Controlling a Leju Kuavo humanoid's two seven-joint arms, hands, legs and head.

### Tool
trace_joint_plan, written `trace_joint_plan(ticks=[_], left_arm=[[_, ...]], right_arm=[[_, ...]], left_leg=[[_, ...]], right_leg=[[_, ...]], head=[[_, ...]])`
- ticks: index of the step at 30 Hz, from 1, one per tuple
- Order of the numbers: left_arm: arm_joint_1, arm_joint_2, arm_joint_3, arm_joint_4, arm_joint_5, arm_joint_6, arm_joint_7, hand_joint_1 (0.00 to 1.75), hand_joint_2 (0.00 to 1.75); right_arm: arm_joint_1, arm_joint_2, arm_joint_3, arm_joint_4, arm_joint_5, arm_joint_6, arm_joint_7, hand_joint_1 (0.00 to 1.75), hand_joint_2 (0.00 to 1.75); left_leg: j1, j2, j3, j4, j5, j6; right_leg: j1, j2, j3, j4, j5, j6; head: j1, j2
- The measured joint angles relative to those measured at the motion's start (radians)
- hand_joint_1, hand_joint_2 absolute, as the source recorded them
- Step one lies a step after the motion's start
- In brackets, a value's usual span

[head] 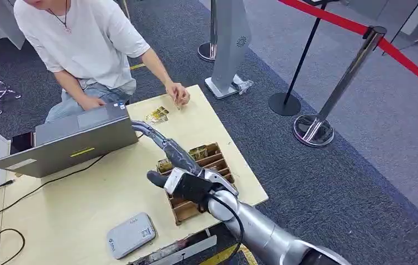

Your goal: Pass the card to the sensor for recognition and then transmit it.

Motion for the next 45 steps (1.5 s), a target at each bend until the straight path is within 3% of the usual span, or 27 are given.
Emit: trace_joint_plan(ticks=[17,26,36,45], left_arm=[[0.002,0.0,0.0,0.0,-0.002,0.014,-0.002,0.0,0.0],[-0.01,0.0,-0.027,0.0,-0.043,0.014,0.034,0.0,0.0],[-0.013,0.011,-0.039,0.0,-0.031,0.008,0.042,0.0,0.0],[-0.006,0.022,-0.039,0.0,-0.013,0.012,0.032,0.0,0.0]], right_arm=[[0.106,0.025,0.001,-0.152,-0.034,0.016,0.001,0.0,0.0],[0.192,0.026,-0.048,-0.219,-0.018,0.004,-0.012,0.0,0.0],[0.215,0.021,-0.064,-0.209,-0.036,0.032,-0.066,0.0,0.0],[0.176,0.023,-0.05,-0.182,-0.051,0.034,-0.058,0.0,0.0]], left_leg=[[0.0,0.0,0.0,0.0,0.0,0.0],[0.0,0.0,0.0,0.0,0.0,0.0],[0.0,0.001,0.0,0.0,0.0,0.0],[0.0,0.001,-0.001,0.0,0.0,0.0]], right_leg=[[0.0,0.0,0.0,0.0,0.0,0.0],[0.0,0.0,-0.001,0.0,0.0,0.0],[0.0,0.001,-0.001,0.0,0.0,0.0],[0.0,0.0,-0.001,0.0,0.0,0.0]], head=[[0.0,0.0],[0.0,0.0],[0.0,0.0],[0.0,0.0]])
